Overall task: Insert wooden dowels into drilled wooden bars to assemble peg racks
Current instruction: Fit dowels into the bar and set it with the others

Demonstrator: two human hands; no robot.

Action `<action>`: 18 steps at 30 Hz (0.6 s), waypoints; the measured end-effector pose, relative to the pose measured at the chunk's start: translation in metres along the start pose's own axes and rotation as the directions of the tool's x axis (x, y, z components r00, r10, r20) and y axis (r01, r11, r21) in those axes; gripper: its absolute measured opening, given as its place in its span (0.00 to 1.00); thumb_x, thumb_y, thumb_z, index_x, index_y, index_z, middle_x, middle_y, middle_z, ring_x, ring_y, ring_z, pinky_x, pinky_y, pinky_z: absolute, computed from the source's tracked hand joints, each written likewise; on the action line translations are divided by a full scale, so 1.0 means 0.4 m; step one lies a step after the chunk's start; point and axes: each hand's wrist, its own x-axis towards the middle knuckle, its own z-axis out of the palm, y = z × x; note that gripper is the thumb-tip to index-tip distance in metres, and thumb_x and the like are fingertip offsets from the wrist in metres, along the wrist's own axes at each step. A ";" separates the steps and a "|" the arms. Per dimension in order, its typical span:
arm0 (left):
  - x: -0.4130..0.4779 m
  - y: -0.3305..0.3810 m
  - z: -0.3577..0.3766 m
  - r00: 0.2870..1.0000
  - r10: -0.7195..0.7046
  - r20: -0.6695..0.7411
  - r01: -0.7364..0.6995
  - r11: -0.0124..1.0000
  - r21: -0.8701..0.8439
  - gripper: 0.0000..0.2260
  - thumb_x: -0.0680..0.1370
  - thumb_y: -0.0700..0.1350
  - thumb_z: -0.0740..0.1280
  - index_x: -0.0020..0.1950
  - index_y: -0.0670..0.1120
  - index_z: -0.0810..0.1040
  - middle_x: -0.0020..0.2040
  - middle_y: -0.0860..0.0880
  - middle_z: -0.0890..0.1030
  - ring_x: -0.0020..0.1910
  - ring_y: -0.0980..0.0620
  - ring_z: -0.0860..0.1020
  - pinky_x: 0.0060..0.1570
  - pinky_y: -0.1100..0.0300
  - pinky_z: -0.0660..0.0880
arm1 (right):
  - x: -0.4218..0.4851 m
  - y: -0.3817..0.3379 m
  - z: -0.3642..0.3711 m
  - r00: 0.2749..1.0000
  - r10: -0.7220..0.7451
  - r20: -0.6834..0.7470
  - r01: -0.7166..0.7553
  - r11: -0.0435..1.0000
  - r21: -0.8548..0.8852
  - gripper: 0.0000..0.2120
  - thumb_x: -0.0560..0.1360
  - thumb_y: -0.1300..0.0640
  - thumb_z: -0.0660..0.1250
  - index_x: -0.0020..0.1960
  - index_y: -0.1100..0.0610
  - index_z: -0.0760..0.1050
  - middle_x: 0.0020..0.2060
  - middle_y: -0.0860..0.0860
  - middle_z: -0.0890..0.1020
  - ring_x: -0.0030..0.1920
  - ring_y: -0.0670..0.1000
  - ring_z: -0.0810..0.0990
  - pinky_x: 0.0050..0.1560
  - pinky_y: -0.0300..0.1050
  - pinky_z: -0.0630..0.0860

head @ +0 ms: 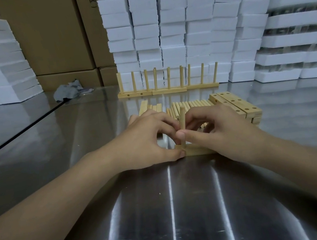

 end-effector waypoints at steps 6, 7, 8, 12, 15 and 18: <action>0.000 0.003 -0.002 1.000 -0.016 0.009 0.016 1.000 -0.007 0.07 0.73 0.63 0.77 0.45 0.64 0.83 0.54 0.77 0.72 0.65 0.63 0.67 0.71 0.48 0.61 | 0.013 -0.013 0.023 0.982 0.076 -0.175 -0.011 0.937 0.350 0.14 0.73 0.49 0.77 0.57 0.51 0.85 0.45 0.47 0.89 0.50 0.47 0.88 0.53 0.43 0.83; 0.001 0.003 -0.002 1.000 -0.014 0.008 0.014 1.000 -0.001 0.08 0.73 0.64 0.77 0.45 0.64 0.82 0.54 0.75 0.72 0.64 0.63 0.67 0.70 0.48 0.62 | 0.014 -0.015 0.025 0.977 0.099 -0.191 -0.015 0.918 0.396 0.15 0.73 0.49 0.77 0.57 0.52 0.85 0.44 0.49 0.89 0.50 0.48 0.88 0.53 0.44 0.84; 0.001 0.004 -0.001 1.000 -0.013 0.006 0.013 1.000 0.005 0.08 0.73 0.64 0.77 0.46 0.64 0.83 0.54 0.74 0.73 0.63 0.63 0.67 0.70 0.48 0.62 | 0.016 -0.017 0.028 0.973 0.114 -0.199 -0.019 0.904 0.426 0.13 0.73 0.52 0.78 0.57 0.53 0.85 0.44 0.51 0.89 0.49 0.49 0.89 0.50 0.43 0.84; 0.003 0.004 0.001 1.000 -0.008 -0.001 0.008 1.000 0.002 0.08 0.73 0.63 0.78 0.45 0.64 0.82 0.52 0.76 0.72 0.61 0.64 0.67 0.69 0.48 0.62 | 0.017 -0.020 0.035 0.968 0.140 -0.209 -0.031 0.891 0.452 0.06 0.73 0.58 0.78 0.50 0.56 0.85 0.42 0.53 0.89 0.45 0.51 0.89 0.42 0.44 0.86; 0.003 0.005 0.001 1.000 -0.006 0.007 0.006 1.000 -0.003 0.08 0.72 0.65 0.76 0.45 0.65 0.82 0.51 0.79 0.71 0.61 0.63 0.68 0.69 0.47 0.63 | 0.018 -0.024 0.036 0.964 0.132 -0.231 -0.021 0.904 0.426 0.13 0.69 0.52 0.78 0.46 0.60 0.82 0.40 0.57 0.87 0.42 0.55 0.88 0.40 0.47 0.86; 0.002 0.009 0.000 1.000 -0.007 0.008 0.007 1.000 -0.008 0.09 0.71 0.66 0.73 0.46 0.65 0.83 0.54 0.75 0.72 0.64 0.61 0.69 0.71 0.44 0.63 | 0.016 -0.025 0.038 0.965 0.111 -0.237 -0.013 0.925 0.379 0.19 0.68 0.50 0.77 0.46 0.64 0.78 0.40 0.62 0.85 0.42 0.61 0.87 0.40 0.52 0.86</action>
